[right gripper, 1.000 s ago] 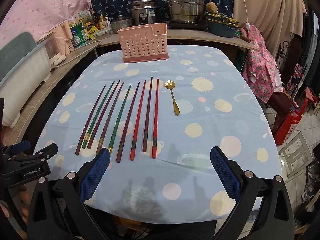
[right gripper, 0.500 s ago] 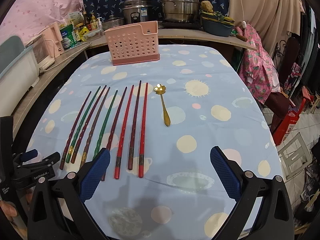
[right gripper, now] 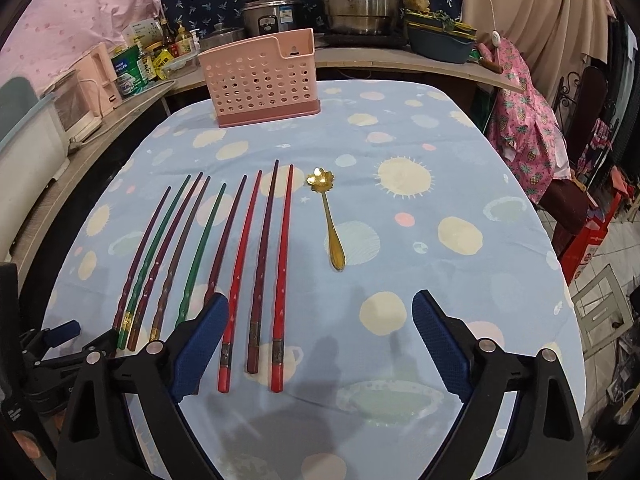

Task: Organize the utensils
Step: 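Grasp a dark red chopstick with the left tool while the right tool grasps the gold spoon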

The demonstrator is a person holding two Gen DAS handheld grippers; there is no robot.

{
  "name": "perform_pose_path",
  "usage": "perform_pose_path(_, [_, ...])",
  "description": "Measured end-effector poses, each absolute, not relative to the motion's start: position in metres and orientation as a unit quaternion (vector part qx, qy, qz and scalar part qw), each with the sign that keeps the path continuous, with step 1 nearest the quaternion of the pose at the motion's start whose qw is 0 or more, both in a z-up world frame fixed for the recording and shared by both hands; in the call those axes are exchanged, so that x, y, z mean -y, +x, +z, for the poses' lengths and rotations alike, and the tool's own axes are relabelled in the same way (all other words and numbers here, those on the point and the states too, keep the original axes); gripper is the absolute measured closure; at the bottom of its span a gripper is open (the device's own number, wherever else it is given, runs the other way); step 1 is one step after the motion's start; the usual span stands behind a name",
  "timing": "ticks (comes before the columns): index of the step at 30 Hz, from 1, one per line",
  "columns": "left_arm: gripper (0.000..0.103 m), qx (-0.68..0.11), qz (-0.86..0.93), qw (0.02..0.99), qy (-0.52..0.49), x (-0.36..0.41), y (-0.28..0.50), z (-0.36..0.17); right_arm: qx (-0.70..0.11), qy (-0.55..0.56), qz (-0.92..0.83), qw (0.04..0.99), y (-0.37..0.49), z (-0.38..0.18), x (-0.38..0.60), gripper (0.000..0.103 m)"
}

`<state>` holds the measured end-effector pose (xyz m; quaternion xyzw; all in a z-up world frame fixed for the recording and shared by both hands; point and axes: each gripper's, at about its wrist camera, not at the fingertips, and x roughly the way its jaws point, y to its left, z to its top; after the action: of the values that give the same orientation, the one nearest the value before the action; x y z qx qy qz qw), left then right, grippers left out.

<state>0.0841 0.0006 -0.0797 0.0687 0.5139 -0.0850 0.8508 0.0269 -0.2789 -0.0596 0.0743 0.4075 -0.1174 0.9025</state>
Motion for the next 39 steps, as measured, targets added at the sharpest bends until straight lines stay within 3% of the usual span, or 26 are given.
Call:
perform_pose_path(4, [0.045, -0.518, -0.092, 0.849, 0.056, -0.001, 0.087, -0.079, -0.413, 0.076, -0.117, 0.9, 0.029, -0.064, 0.282, 0.02])
perform_pose_path(11, [0.091, -0.525, -0.107, 0.844, 0.038, -0.002, 0.089, -0.075, -0.428, 0.102, -0.106, 0.892, 0.042, -0.078, 0.296, 0.046])
perform_pose_path(15, [0.093, -0.528, -0.106, 0.842, 0.03, -0.005, 0.095, -0.075, -0.427, 0.114, -0.094, 0.892, 0.058, -0.083, 0.304, 0.062])
perform_pose_path(25, [0.093, -0.529, -0.102, 0.842, 0.029, -0.003, 0.101, -0.076, -0.442, 0.126, -0.091, 0.884, 0.093, -0.107, 0.32, 0.089])
perform_pose_path(39, [0.094, -0.53, -0.102, 0.842, 0.028, -0.003, 0.1, -0.072, -0.429, 0.117, -0.089, 0.892, 0.081, -0.103, 0.32, 0.092])
